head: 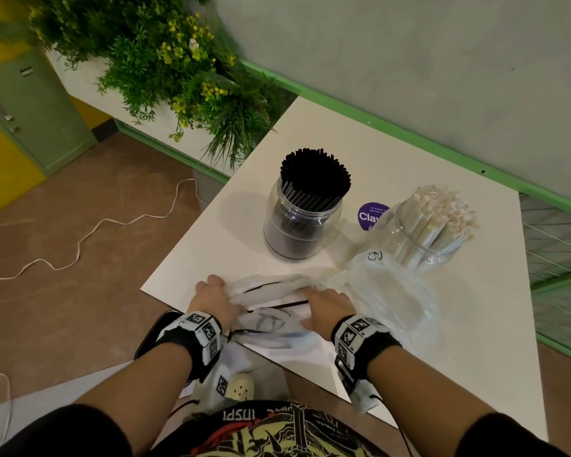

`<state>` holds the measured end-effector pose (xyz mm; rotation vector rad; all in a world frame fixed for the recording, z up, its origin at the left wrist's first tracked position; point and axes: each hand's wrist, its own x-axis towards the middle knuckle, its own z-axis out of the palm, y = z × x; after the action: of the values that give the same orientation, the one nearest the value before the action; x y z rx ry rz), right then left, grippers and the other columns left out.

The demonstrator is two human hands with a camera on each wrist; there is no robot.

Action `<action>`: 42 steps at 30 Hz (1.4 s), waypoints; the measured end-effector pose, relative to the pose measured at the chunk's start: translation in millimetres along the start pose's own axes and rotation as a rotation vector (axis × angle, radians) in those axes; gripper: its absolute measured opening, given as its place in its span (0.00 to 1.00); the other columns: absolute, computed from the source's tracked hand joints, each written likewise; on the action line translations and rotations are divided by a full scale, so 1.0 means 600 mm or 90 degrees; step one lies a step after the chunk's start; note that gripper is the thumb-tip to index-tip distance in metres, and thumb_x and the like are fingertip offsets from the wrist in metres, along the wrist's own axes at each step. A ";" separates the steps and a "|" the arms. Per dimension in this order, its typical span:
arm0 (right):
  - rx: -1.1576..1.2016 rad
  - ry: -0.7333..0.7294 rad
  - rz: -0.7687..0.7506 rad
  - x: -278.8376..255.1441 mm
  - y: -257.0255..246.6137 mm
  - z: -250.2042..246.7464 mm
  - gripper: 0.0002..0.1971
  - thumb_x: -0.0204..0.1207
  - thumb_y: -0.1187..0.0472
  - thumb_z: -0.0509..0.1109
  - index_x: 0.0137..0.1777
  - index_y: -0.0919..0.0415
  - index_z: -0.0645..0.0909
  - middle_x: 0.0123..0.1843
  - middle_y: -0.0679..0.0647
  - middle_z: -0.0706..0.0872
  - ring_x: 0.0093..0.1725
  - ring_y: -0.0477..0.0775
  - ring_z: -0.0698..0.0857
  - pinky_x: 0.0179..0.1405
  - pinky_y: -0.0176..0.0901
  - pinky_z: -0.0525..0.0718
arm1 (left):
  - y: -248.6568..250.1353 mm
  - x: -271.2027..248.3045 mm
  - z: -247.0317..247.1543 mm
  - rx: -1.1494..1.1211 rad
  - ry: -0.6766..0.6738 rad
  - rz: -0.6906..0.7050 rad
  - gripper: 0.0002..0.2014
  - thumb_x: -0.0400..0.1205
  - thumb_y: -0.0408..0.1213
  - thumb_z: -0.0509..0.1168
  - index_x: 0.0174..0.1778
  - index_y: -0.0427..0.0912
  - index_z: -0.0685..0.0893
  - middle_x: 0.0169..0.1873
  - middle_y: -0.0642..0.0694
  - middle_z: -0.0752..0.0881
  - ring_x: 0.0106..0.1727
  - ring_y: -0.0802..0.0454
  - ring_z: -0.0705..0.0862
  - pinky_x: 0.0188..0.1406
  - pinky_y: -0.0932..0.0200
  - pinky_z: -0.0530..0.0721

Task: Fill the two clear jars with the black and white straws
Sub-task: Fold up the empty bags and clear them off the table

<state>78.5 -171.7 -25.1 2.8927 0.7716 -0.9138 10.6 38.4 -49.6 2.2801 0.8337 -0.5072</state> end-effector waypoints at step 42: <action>0.611 0.722 -0.277 -0.065 -0.070 -0.270 0.31 0.81 0.71 0.60 0.74 0.40 0.54 0.45 0.51 0.86 0.34 0.50 0.85 0.43 0.43 0.87 | 0.036 0.032 -0.078 -0.413 -0.037 0.059 0.21 0.80 0.30 0.64 0.69 0.45 0.73 0.57 0.42 0.83 0.53 0.41 0.84 0.55 0.50 0.82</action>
<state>118.9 -127.3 136.1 4.1086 1.2592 0.8422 45.0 66.1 -17.2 1.6876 0.7261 -0.2131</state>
